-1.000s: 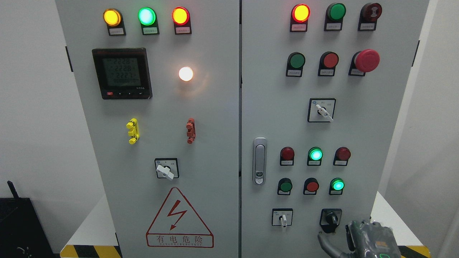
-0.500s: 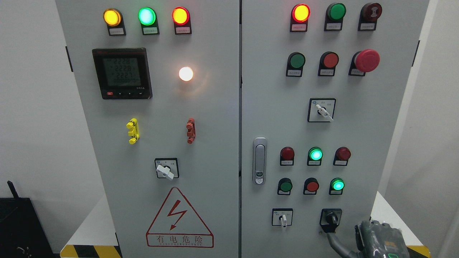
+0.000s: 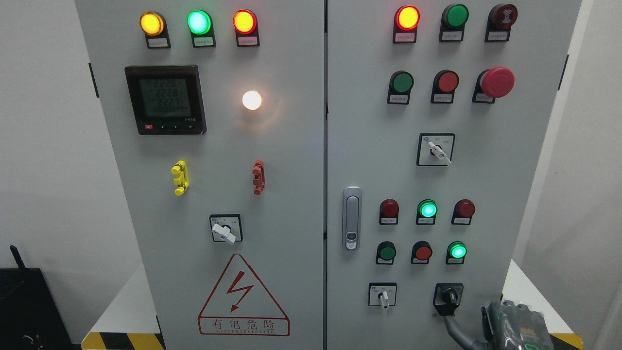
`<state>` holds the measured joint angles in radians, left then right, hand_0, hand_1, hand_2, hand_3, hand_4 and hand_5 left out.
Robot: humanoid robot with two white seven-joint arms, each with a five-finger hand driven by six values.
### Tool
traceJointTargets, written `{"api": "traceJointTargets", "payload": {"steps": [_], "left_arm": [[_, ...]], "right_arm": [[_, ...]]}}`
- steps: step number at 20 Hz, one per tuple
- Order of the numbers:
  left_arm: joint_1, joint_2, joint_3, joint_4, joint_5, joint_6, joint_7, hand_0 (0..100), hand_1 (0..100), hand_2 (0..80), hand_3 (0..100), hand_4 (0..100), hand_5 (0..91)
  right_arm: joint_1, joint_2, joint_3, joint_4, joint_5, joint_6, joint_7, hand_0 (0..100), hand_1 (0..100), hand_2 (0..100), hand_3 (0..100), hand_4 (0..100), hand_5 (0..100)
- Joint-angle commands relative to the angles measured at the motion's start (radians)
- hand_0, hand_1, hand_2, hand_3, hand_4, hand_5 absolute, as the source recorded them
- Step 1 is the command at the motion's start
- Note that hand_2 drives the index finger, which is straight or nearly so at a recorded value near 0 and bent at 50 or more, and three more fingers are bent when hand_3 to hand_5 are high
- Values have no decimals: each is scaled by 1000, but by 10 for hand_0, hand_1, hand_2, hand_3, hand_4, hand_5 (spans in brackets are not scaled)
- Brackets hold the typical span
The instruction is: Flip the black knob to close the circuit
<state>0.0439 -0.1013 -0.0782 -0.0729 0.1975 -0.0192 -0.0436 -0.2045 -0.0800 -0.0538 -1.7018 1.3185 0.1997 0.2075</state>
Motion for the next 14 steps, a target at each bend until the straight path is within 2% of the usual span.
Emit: {"api": "traceJointTargets", "payload": {"steps": [1, 14], "left_arm": [[1, 0, 0, 1, 0, 1, 1, 120, 556, 0, 0, 0, 0], [-1, 0, 0, 1, 0, 1, 1, 120, 556, 0, 0, 0, 0]], "right_arm": [[-9, -4, 6, 34, -2, 1, -5, 0, 0, 941, 1000, 866, 917], [-39, 6, 5, 42, -7, 3, -13, 0, 0, 940, 1000, 867, 919]]}}
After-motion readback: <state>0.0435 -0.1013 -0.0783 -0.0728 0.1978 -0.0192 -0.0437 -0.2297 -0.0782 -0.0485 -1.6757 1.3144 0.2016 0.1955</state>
